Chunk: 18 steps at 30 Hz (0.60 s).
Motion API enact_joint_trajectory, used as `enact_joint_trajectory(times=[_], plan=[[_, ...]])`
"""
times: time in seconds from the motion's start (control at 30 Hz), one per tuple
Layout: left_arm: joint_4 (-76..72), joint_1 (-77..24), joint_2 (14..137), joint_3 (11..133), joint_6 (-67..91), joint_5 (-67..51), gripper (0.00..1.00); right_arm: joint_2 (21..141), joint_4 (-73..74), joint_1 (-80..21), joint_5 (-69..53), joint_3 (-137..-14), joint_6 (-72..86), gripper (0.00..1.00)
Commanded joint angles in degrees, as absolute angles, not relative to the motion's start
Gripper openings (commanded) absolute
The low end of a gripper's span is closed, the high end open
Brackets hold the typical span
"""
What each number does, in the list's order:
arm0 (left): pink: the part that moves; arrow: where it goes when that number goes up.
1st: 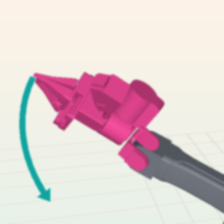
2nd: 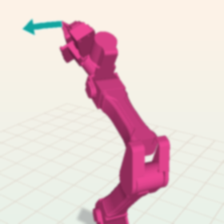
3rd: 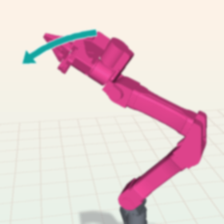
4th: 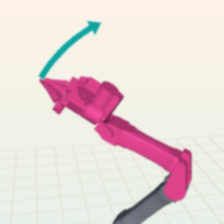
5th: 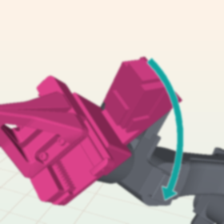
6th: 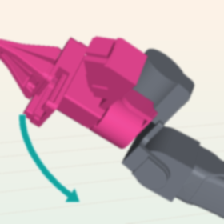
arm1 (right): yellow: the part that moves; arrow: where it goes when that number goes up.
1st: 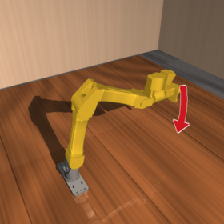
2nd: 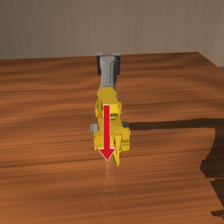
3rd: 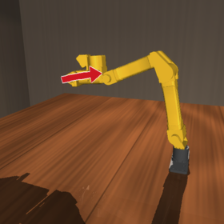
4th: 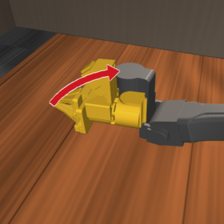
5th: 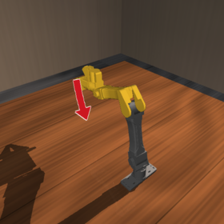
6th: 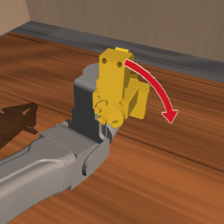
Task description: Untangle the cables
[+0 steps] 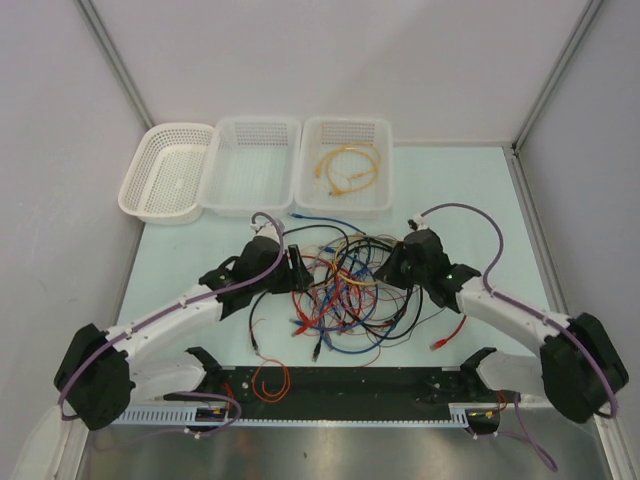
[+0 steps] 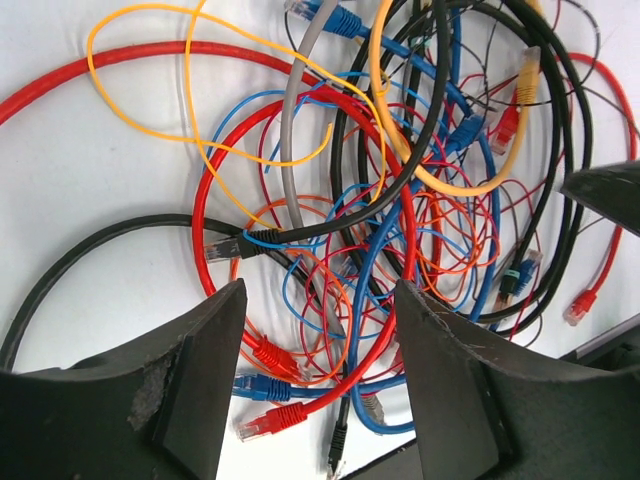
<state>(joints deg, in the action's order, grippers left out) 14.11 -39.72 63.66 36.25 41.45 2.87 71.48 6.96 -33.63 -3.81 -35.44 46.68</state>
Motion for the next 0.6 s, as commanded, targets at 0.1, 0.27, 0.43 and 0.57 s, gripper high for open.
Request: enact_joint_trajectory(times=[0.1,0.27,0.43,0.57], plan=[[12.5,-39.8,61.9,36.4,42.5,3.9,0.67,64.9,13.1,-34.7,-2.2,-35.2,46.8,0.51],[12.7,-39.8,62.1,36.2,43.3,2.7,0.69,65.3,4.2,-33.0,-7.8,-29.9,53.8,0.65],[13.7,-39.8,59.6,34.4,43.4,3.2,0.7,65.3,-1.8,-32.8,-8.2,-26.9,58.9,0.66],[14.2,-39.8,58.4,33.8,43.3,3.3,0.71,67.4,-6.1,-32.2,-8.4,-25.5,60.3,0.65]])
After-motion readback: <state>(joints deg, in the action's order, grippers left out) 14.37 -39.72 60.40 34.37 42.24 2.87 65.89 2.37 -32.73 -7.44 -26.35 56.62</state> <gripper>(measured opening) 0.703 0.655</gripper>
